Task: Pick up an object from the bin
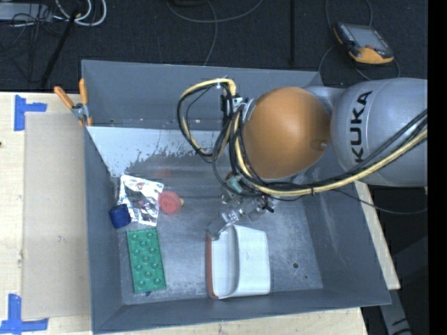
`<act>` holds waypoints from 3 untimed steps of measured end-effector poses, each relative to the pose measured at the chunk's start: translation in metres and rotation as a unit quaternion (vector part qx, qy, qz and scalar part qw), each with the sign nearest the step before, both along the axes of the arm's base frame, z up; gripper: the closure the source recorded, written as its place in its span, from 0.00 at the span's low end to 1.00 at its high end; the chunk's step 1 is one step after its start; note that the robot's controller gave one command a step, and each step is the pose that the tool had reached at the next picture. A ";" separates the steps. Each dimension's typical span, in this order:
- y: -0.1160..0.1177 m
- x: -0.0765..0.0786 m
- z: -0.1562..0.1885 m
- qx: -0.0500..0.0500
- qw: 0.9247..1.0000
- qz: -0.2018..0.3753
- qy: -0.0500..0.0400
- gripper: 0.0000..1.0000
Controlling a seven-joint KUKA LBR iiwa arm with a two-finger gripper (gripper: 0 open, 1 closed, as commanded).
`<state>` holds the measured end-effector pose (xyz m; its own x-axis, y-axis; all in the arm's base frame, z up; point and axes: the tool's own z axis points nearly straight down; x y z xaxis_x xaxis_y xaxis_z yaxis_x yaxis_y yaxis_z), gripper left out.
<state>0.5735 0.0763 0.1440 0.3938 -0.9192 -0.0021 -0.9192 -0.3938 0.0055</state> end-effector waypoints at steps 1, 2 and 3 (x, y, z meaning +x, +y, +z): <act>-0.007 0.019 0.032 0.001 0.999 0.040 -0.003 0.00; -0.008 0.018 0.030 0.002 0.999 0.038 -0.002 1.00; 0.069 -0.008 0.048 0.003 1.000 0.022 -0.002 1.00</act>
Offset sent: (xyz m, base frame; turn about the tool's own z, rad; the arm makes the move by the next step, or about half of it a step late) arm 0.0181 -0.0079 0.0313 -0.0841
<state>0.5658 0.1452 0.1925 0.4344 -0.9007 -0.0061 -0.9007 -0.4344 -0.0006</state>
